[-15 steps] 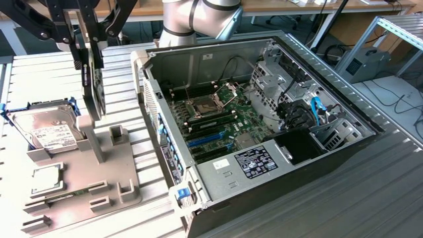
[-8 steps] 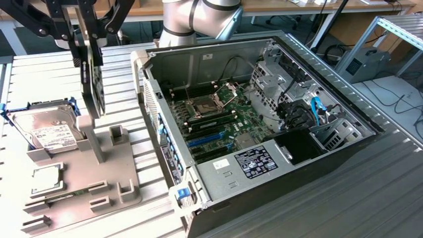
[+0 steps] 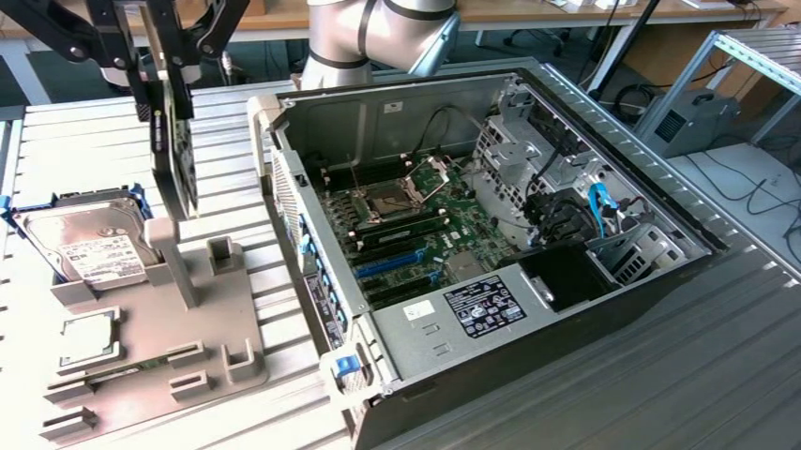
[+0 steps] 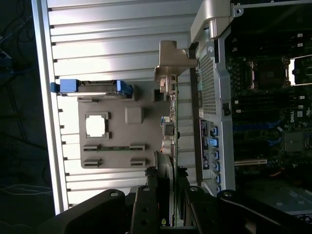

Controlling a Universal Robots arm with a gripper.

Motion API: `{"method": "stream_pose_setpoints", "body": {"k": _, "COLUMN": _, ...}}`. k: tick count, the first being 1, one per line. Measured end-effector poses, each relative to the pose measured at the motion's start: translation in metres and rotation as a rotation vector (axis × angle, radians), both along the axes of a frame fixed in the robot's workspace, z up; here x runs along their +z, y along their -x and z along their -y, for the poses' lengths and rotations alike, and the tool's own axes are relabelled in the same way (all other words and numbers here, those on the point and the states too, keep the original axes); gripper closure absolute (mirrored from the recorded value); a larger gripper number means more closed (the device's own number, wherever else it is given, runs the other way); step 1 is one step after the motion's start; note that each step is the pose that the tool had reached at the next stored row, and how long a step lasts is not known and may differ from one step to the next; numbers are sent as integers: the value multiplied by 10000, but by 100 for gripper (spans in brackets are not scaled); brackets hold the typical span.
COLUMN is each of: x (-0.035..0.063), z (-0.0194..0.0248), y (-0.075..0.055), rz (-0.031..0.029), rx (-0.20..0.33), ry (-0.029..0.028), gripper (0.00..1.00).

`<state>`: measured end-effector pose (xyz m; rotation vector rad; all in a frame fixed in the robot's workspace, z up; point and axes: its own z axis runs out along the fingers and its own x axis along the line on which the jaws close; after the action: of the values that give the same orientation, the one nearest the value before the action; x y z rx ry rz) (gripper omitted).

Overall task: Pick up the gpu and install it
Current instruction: 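Pick up the gpu and move the gpu toward the slot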

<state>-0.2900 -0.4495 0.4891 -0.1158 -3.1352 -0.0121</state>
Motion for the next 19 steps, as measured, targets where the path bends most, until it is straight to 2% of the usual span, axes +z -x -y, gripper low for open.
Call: {"method": "stream_pose_setpoints", "body": {"k": 19, "x": 128, "z": 0, "y": 0, "rz": 1, "rx": -1, "ry": -1, "gripper": 74}}
